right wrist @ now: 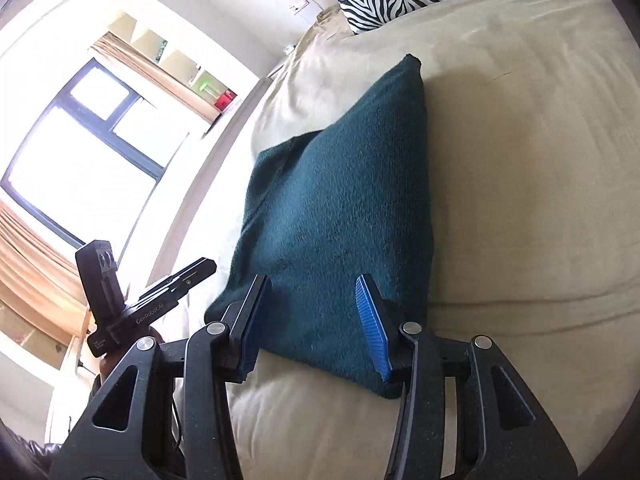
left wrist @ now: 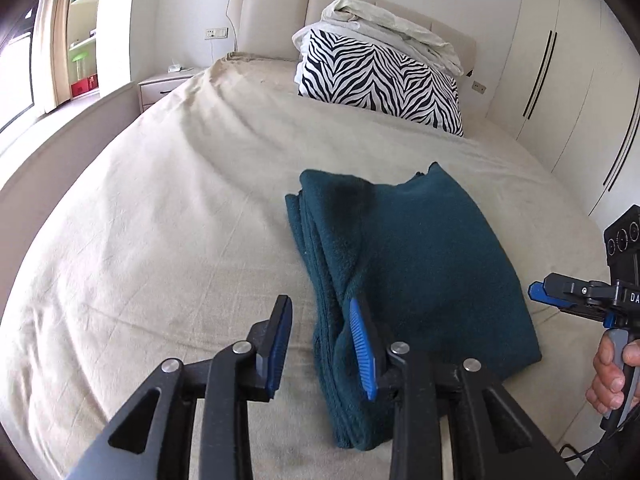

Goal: Fold small clothes

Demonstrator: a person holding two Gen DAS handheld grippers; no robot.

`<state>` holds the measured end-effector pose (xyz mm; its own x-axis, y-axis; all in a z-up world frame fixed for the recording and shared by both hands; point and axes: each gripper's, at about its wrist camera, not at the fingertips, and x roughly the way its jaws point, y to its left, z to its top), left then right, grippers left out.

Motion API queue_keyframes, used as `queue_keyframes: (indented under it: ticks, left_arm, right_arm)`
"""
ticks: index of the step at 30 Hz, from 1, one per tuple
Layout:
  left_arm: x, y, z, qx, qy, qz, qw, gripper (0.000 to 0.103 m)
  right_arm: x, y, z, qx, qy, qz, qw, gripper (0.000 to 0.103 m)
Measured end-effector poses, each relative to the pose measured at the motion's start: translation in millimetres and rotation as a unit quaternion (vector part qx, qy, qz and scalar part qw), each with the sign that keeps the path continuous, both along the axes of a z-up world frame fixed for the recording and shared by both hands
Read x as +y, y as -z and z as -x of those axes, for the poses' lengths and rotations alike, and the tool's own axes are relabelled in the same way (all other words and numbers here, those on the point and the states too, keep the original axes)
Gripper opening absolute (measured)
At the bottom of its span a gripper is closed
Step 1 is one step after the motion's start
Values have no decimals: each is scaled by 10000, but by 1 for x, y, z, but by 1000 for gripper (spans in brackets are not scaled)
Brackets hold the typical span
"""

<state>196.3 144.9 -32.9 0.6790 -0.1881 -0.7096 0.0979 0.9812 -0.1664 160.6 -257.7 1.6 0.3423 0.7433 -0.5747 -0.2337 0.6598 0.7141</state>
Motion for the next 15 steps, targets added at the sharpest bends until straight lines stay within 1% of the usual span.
queue_keyframes:
  ticks: [1,2,4,6,7,8,9,10,11,12,13,14,15]
  left_arm:
    - [-6,-6,-12,-40,96,55,9999,35]
    - [-15,-9,-26,-94,179,31,9998,35]
    - [-30,-7,-59,-103,234,1,9997,35]
    - [-34,5,-93,82,129,174,9997,35]
    - [-35,13,-108,158,-6,152,9998,35]
    - [-33,23,-122,306,-122,163,9993,35]
    - [-33,35,-133,490,-196,178,9984,35]
    - [-32,48,-139,651,-197,159,9976,35]
    - [-32,56,-139,635,-150,133,9978,37]
    - [-31,60,-136,503,-115,142,9986,37]
    - [-29,61,-133,445,-93,198,9988,37]
    - [-27,62,-131,424,-78,272,9987,37]
    - [-25,62,-132,425,-70,345,9985,37]
  right_arm:
    - [2,-2,-16,62,12,-145,9999,43]
    - [7,-3,-32,113,-6,-336,9994,44]
    - [14,1,-65,296,76,-606,9977,44]
    - [26,9,-95,505,44,-1011,9936,44]
    - [33,17,-109,666,67,-1167,9909,44]
    - [39,26,-122,854,97,-1214,9889,44]
    - [45,36,-133,1031,128,-1157,9878,44]
    - [49,45,-145,1154,177,-1077,9873,42]
    - [49,53,-155,1254,240,-1014,9866,42]
    - [47,61,-163,1330,372,-1004,9853,40]
    - [42,67,-171,1373,536,-1122,9827,39]
    - [36,72,-180,1378,728,-1180,9807,39]
    - [29,77,-187,1393,929,-1113,9796,39]
